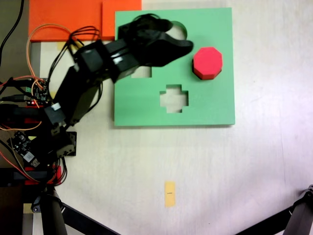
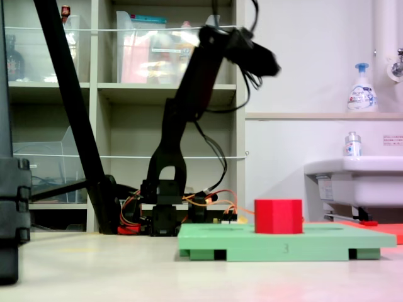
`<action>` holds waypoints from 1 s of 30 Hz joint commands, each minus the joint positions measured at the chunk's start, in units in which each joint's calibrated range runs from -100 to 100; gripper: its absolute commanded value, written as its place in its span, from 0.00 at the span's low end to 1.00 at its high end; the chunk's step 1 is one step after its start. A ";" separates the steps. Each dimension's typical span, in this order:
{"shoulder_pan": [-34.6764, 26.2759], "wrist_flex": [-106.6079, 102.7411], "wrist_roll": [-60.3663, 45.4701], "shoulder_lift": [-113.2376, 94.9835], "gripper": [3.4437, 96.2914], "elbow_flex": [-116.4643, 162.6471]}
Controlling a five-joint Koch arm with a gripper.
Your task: Put the octagonal pillar block into the corresponding hole
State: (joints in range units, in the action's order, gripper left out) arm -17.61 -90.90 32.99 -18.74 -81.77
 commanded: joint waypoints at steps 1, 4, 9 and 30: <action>4.69 3.70 -10.06 -10.87 0.56 -3.07; 10.84 10.44 -15.43 -11.43 0.56 -2.97; 16.75 33.65 -21.29 -29.02 0.56 32.72; 17.29 104.52 -29.21 -81.26 0.48 181.77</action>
State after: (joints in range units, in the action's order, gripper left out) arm 0.07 14.44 4.27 -98.22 98.63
